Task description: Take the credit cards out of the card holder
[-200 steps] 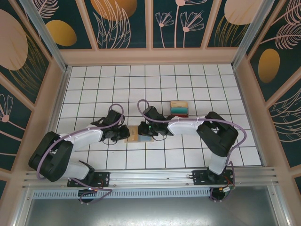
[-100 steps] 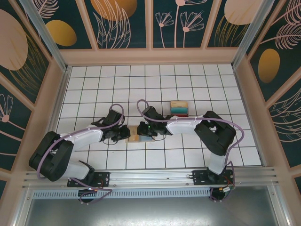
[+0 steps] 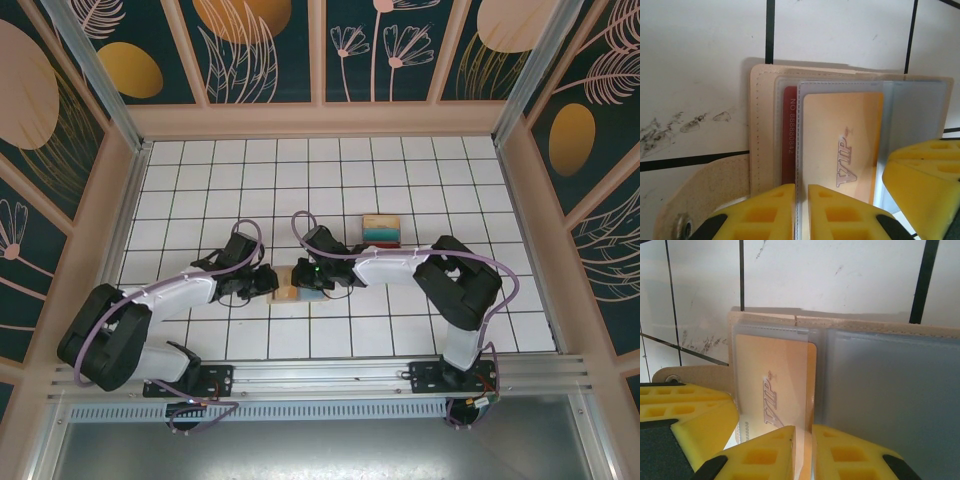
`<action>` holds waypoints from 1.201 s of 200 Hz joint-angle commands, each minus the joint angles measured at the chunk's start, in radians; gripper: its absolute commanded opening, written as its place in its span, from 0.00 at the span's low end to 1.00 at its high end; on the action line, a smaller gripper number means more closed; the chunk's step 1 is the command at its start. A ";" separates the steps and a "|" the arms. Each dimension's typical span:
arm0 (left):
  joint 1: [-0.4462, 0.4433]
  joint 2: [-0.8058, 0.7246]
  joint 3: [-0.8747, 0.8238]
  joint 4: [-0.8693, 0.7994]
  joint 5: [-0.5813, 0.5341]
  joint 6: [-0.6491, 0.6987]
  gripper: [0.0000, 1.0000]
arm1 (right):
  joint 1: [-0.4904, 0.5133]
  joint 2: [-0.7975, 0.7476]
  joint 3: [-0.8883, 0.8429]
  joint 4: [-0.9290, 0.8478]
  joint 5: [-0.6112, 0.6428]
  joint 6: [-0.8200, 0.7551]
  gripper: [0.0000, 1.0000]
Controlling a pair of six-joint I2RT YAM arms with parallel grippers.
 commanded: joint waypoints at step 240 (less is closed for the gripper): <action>-0.008 0.052 -0.012 0.028 0.024 -0.013 0.15 | -0.017 0.047 -0.033 0.069 -0.111 0.023 0.07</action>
